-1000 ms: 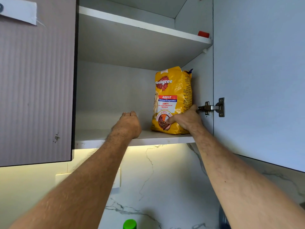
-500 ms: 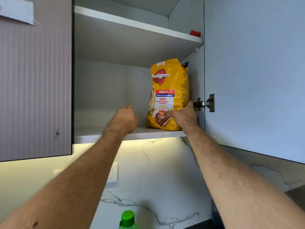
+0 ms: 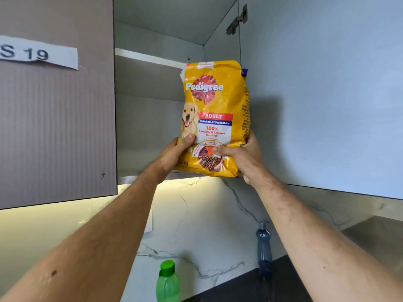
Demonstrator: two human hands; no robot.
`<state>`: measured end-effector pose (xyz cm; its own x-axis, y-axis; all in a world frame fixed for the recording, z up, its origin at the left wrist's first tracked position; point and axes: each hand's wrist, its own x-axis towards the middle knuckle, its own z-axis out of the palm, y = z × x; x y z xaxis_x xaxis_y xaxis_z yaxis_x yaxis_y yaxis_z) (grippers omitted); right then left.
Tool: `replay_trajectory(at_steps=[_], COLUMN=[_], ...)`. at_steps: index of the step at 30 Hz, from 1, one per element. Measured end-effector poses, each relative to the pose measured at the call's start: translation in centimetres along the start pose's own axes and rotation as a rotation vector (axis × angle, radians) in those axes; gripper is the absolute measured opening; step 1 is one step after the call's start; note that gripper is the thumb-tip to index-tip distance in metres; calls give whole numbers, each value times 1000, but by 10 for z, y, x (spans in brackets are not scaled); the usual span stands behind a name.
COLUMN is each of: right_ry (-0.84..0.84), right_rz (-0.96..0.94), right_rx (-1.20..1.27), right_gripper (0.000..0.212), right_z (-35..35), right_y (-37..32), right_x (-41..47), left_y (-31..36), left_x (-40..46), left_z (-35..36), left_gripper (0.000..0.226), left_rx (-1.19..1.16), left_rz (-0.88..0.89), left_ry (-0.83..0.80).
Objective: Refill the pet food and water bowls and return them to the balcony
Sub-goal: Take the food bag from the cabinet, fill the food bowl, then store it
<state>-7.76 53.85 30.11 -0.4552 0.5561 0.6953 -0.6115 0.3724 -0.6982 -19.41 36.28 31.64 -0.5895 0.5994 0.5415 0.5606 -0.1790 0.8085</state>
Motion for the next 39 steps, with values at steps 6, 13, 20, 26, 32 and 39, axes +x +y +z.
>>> replay_trajectory(at_steps=[6, 13, 20, 26, 32, 39], right_ry=[-101, -225, -327, -516, -662, -842], right_rz=[48, 119, 294, 486, 648, 833], right_rx=[69, 46, 70, 17, -22, 97], right_gripper=[94, 100, 105, 110, 107, 97], right_z=[-15, -41, -84, -126, -142, -128], right_y=[-12, 15, 72, 120, 155, 173], right_x=[-55, -119, -206, -284, -343, -367], left_y=[5, -20, -73, -122, -151, -162], left_x=[-52, -111, -206, -297, -374, -421], left_z=[9, 25, 62, 100, 123, 109], left_gripper=[87, 79, 125, 118, 126, 121], left_rx=[-166, -177, -134, -283, -326, -453], left_rz=[37, 21, -138, -317, -422, -449], left_ry=[-73, -84, -31, -86, -7, -88])
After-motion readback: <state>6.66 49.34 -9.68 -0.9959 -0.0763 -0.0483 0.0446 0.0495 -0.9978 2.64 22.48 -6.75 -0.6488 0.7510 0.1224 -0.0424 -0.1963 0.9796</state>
